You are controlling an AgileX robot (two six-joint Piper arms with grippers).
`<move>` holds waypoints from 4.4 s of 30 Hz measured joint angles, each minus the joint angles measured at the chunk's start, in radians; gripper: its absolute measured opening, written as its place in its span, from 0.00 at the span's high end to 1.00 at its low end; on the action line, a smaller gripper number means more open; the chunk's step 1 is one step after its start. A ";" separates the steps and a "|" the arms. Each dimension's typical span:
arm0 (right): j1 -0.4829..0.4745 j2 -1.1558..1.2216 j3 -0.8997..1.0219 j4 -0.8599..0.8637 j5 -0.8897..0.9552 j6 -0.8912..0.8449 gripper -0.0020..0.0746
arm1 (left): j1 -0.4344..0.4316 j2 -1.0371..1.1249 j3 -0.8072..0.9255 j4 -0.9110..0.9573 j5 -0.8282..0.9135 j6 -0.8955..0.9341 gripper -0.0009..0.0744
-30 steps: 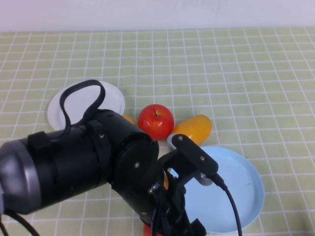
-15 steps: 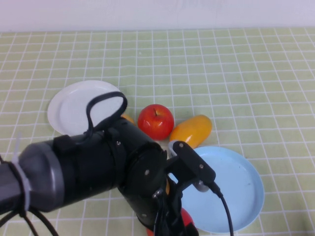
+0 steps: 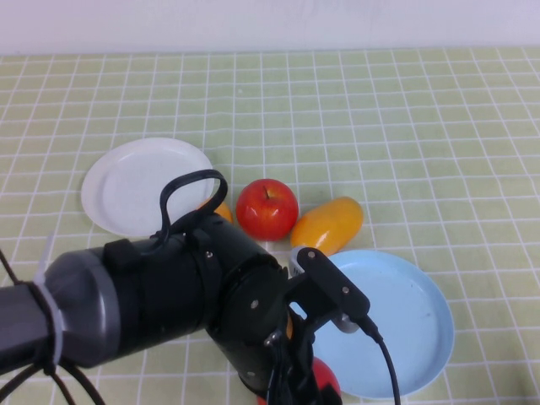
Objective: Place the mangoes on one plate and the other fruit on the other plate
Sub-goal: Put one type of fruit in the left plate
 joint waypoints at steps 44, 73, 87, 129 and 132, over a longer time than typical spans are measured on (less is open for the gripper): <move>0.000 0.000 0.000 0.000 0.000 0.000 1.00 | 0.511 -0.242 0.007 0.248 -0.338 -0.027 0.23; 0.000 0.000 0.000 0.000 0.000 0.000 1.00 | 0.731 0.226 -0.204 0.201 -0.437 -0.051 0.12; 0.000 0.000 0.000 0.000 0.000 0.000 1.00 | 0.731 -0.003 -0.204 0.141 -0.404 -0.058 0.10; 0.000 0.000 0.000 0.000 0.000 0.000 1.00 | 0.412 0.411 -0.700 0.007 0.129 0.072 0.10; 0.000 0.000 0.000 0.000 0.000 0.000 1.00 | 0.408 0.425 -0.701 0.007 0.122 0.083 0.10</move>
